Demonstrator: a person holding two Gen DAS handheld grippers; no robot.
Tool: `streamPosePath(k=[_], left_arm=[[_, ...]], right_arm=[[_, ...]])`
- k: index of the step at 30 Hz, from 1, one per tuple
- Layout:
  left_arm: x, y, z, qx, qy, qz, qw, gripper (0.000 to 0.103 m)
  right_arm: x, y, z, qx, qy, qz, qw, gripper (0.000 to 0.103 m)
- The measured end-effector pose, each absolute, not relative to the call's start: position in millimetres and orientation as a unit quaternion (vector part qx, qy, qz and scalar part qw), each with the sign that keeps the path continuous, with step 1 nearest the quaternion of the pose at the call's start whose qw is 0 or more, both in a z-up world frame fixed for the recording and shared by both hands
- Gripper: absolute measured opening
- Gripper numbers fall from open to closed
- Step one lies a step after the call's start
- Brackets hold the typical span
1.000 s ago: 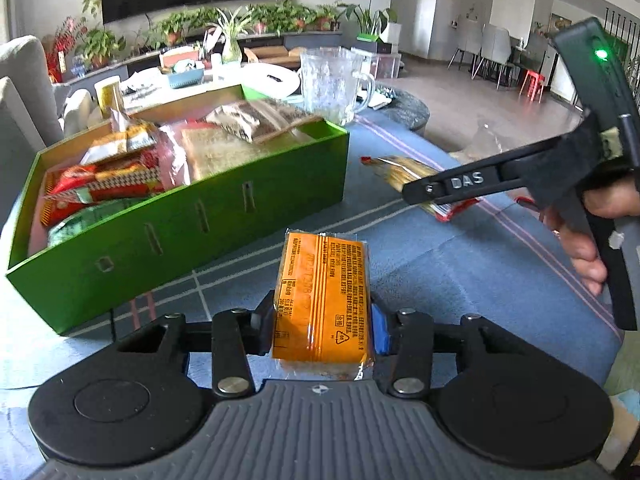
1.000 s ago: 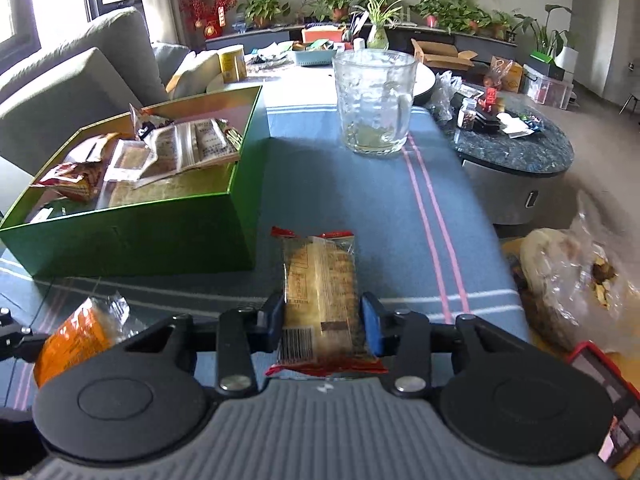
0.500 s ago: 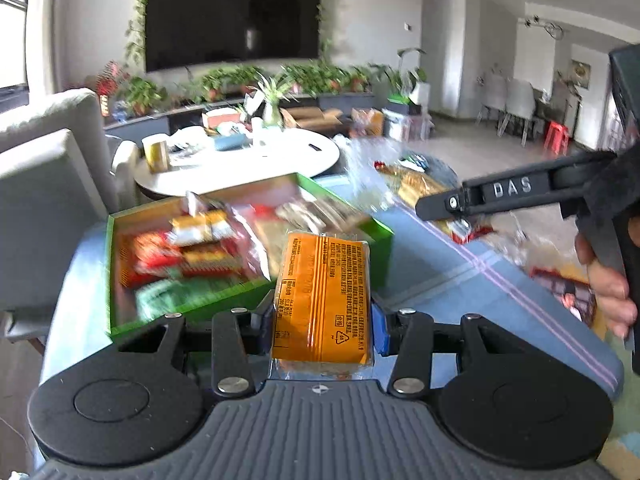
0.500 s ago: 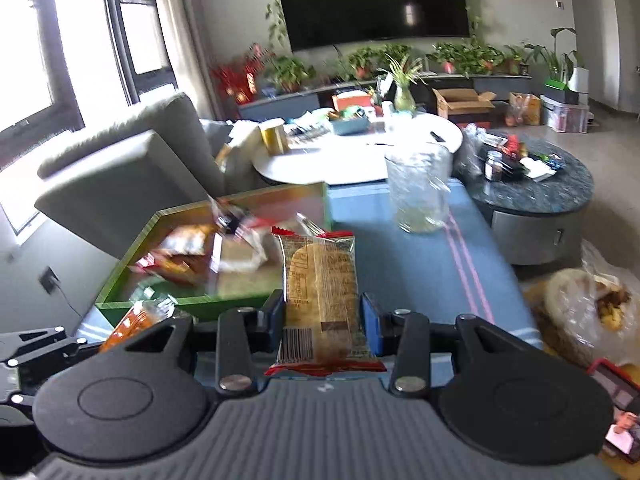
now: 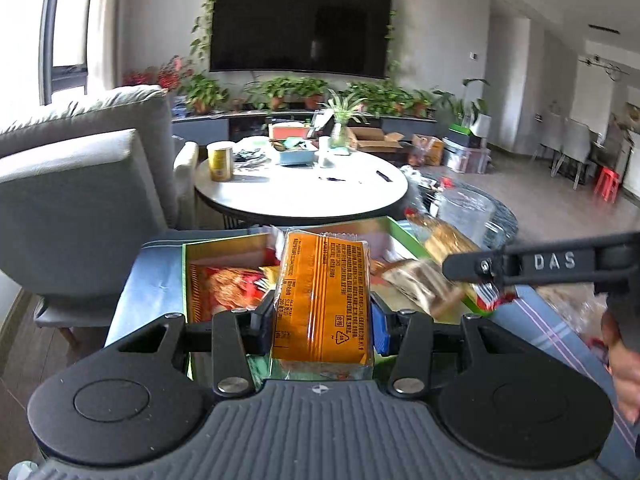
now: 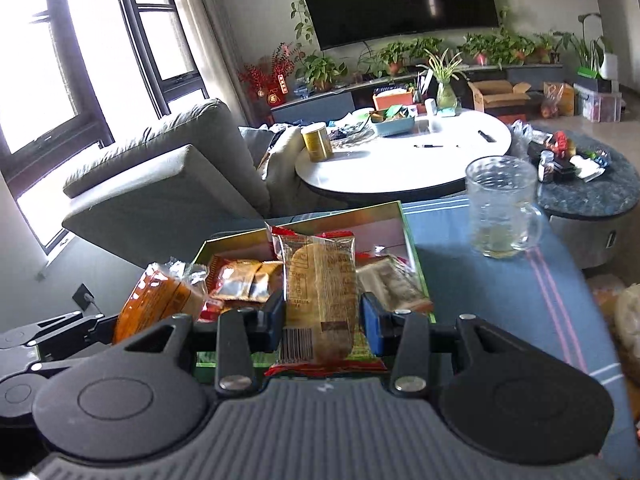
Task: Organize snacks
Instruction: 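Carry both held packets up and over the green box, then open both grippers to release the packets into the green box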
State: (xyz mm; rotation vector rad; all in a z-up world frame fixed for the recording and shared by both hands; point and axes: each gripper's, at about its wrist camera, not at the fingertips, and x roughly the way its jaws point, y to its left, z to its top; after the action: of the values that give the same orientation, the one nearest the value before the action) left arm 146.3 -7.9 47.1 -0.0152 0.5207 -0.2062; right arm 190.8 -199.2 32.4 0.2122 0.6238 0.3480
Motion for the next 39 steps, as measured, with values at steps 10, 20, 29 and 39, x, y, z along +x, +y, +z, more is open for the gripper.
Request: streamPosePath(k=[10,20,29,39], left_arm=[[194.4,4.0,37.0,-0.010,0.269,-0.071,0.961,0.042],[213.4,11.0,18.5,-0.008,0.292,-0.053,0.955,0.047],[198.7,8.6,24.4,0.002,0.283,-0.063,0.957,0.054],[159.2,6.8,36.6,0.006,0.260,-0.068,0.963,0.065]], right_arm=[[220.1,-175.4,25.1,0.104,0.320,0.166,0.927,0.079],[242.8,-168.9,10.7,0.117,0.328,0.139,0.927,0.080],[232.7,-168.7,17.1,0.120,0.325,0.135,0.928,0.080],[205.2,-176.9,27.8,0.132,0.316,0.122,0.932,0.080]])
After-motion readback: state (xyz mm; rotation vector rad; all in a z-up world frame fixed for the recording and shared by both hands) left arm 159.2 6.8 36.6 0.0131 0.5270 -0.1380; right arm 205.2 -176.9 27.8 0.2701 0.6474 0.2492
